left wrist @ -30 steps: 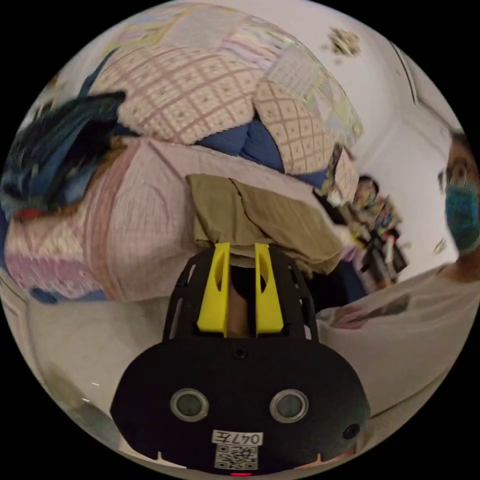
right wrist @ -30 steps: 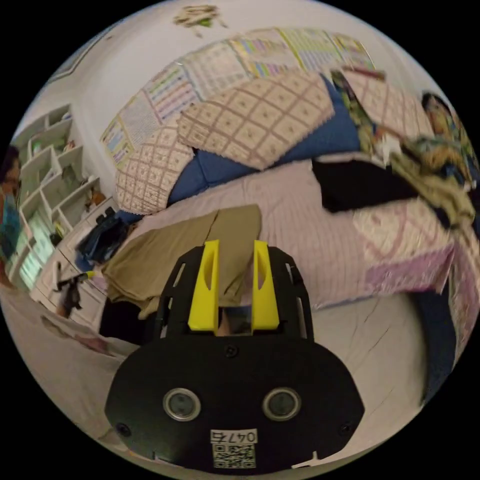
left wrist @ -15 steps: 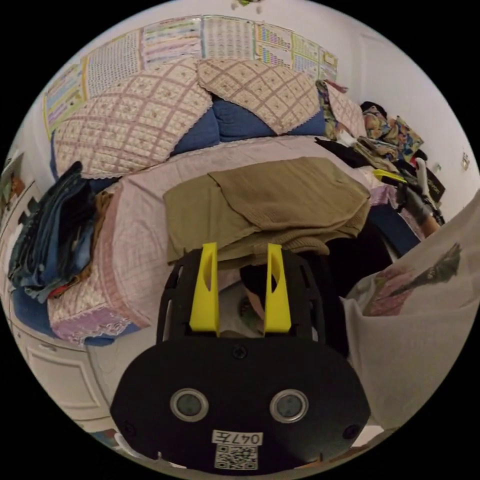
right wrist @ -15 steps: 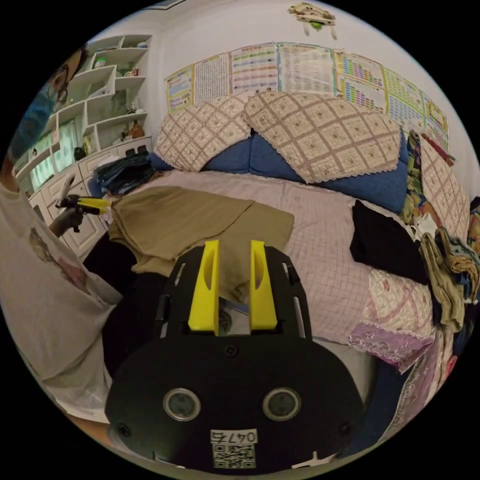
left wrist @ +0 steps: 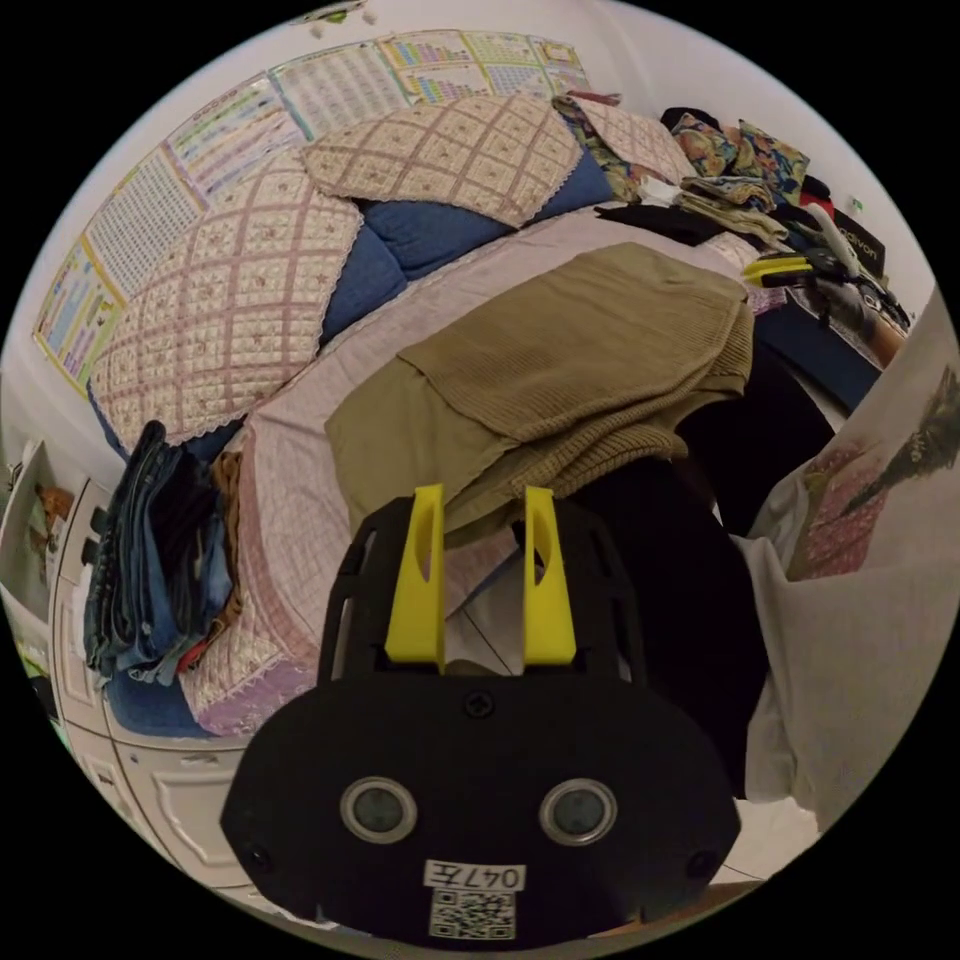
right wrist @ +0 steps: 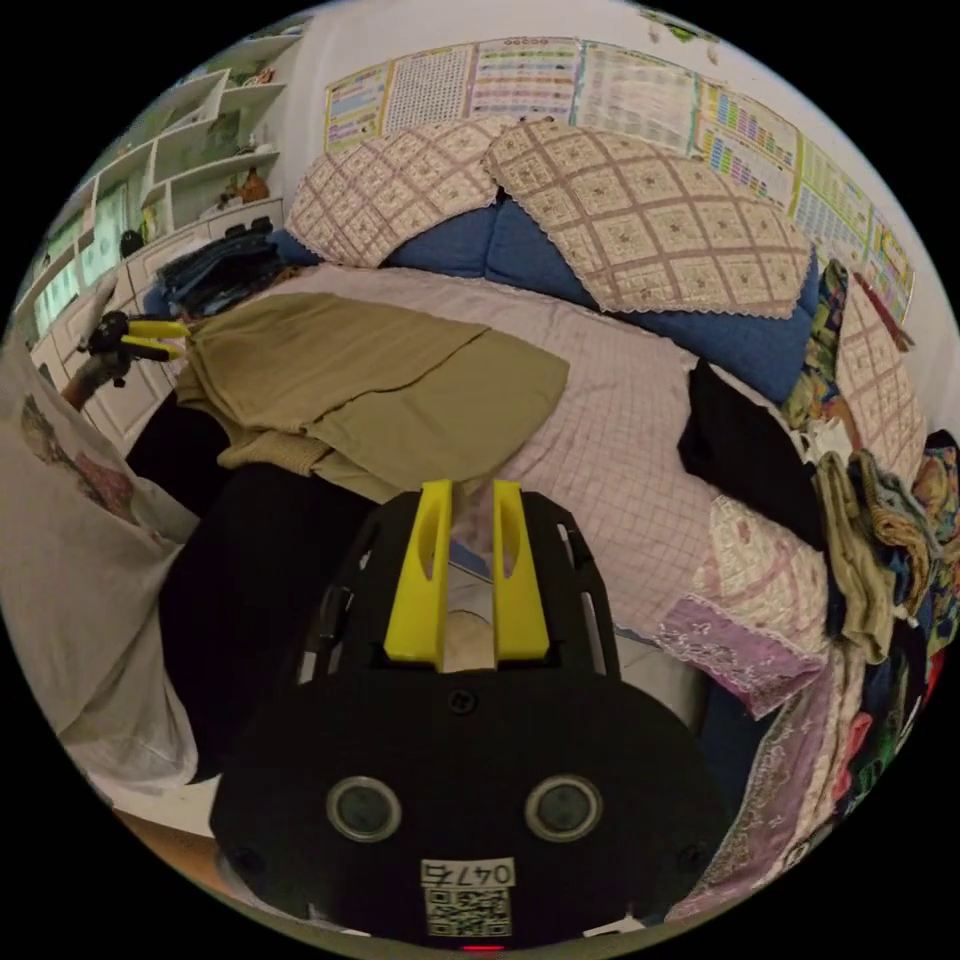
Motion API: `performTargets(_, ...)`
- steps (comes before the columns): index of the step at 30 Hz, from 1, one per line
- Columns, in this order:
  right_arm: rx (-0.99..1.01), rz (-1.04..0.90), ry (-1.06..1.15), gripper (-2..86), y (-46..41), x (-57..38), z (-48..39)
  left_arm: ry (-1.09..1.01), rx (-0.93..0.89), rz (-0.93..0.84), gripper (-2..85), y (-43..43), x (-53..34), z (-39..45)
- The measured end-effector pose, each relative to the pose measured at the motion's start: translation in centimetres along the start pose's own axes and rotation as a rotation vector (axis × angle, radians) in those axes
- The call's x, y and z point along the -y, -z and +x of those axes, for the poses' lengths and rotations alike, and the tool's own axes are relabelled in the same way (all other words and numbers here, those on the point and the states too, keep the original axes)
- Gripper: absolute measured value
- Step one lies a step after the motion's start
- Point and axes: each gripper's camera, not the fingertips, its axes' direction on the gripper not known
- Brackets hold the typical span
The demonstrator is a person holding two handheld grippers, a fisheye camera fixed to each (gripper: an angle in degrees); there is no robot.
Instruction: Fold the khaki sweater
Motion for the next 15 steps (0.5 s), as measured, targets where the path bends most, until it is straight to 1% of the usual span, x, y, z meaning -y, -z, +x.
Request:
performTargets(2, -0.069, -0.057, 0.046, 3.4, -0.6, 1.1, 0.0, 0.004, -0.022, -0.002, 11.4, 0.3, 1.2, -0.7)
performTargets(5, -0.078, -0.113, 0.128, 3.9, -2.0, 2.6, -0.6, -0.015, 0.002, 0.005, 11.3, 1.0, 3.3, -0.6)
performTargets(9, -0.071, -0.073, 0.171, 4.5, -2.2, 4.4, -1.6, -0.028, 0.048, -0.003, 11.2, 1.8, 6.3, -0.2)
performTargets(13, -0.094, -0.074, 0.222, 4.7, -2.2, 5.9, -2.7, -0.007, 0.045, 0.012, 11.2, 2.3, 8.2, -0.8)
performTargets(15, -0.079, -0.032, 0.23, 4.6, -1.7, 6.7, -3.1, -0.006, 0.042, 0.01, 11.2, 2.1, 9.6, -1.0)
